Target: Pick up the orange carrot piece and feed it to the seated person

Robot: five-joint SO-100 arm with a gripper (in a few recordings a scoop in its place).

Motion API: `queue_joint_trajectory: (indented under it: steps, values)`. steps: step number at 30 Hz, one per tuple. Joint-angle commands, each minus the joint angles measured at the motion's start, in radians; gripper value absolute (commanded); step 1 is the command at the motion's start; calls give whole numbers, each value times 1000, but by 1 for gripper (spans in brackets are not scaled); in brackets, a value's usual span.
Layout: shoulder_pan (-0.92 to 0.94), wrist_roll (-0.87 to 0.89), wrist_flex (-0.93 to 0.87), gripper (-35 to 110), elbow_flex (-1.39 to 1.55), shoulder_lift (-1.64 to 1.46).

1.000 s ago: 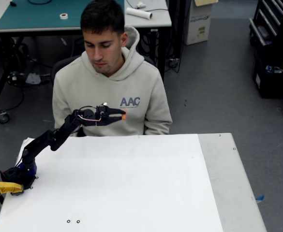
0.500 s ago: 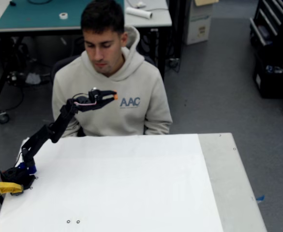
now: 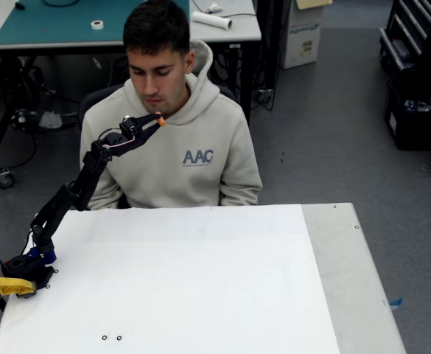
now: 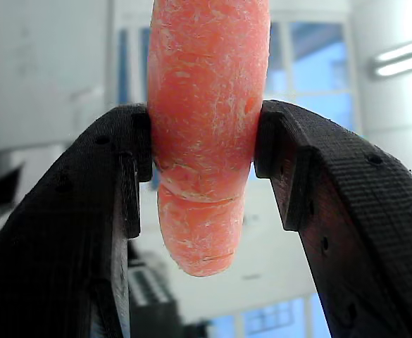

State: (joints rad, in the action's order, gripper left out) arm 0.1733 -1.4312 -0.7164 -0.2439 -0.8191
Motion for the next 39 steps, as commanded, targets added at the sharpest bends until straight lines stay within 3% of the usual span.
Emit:
queue_joint_trajectory:
  steps: [1,39]
  values:
    - [3,-11,92,-3,-77,-123]
    - [-86,-15,112,-3,-86,31]
